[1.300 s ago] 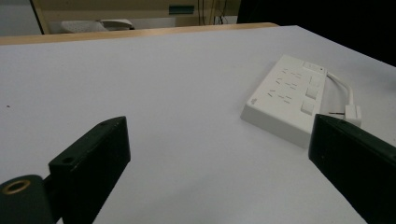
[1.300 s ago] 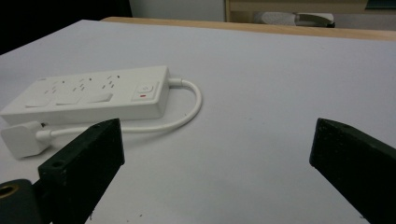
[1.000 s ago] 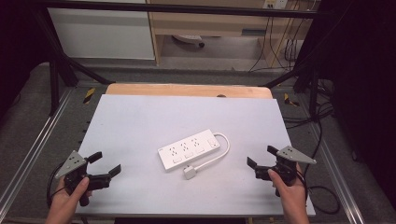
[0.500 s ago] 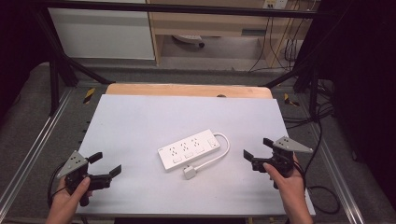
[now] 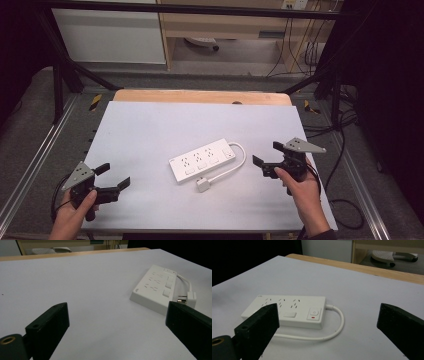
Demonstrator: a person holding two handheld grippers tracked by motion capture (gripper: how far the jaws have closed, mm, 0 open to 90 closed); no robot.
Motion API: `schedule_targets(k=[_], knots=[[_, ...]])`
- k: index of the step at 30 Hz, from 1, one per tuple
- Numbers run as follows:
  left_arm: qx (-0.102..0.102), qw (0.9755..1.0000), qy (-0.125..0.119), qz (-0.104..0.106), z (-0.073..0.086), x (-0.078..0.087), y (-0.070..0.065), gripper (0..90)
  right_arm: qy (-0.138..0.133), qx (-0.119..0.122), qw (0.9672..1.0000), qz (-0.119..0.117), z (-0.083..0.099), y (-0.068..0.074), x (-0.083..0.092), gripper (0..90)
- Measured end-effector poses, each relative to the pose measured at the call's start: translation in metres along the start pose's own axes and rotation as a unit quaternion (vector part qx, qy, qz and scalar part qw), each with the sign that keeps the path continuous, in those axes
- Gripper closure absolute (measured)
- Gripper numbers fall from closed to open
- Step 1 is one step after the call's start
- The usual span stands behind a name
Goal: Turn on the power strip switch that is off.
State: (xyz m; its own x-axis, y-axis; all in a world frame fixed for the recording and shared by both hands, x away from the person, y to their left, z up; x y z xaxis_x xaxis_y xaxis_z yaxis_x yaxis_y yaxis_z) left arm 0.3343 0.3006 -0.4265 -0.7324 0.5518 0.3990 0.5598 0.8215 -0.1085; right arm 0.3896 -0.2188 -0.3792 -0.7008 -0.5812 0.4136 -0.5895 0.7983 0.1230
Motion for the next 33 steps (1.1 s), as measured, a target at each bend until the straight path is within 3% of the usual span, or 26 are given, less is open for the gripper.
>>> schedule_targets(k=[33], knots=[[-0.004, 0.9999, 0.009, -0.003, 0.001, -0.001, 0.000, 5.2, 0.018, 0.010, 0.9994, -0.027, -0.027, 0.010, -0.031, 3.0]])
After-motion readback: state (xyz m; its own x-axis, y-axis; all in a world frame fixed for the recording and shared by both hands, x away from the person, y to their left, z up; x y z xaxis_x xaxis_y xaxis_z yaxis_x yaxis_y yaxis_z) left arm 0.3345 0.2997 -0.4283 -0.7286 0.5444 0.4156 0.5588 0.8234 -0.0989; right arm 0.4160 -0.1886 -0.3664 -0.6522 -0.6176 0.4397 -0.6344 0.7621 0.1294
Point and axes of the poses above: each handheld gripper's, and its own axes: x roughly backward along the jaws, z roughly out of its underside, y roughly to its left, the point moved 3 cm from there along -x, roughly forward along the jaws, and after that the axes turned 1 degree about y, right-handed, at the moved point
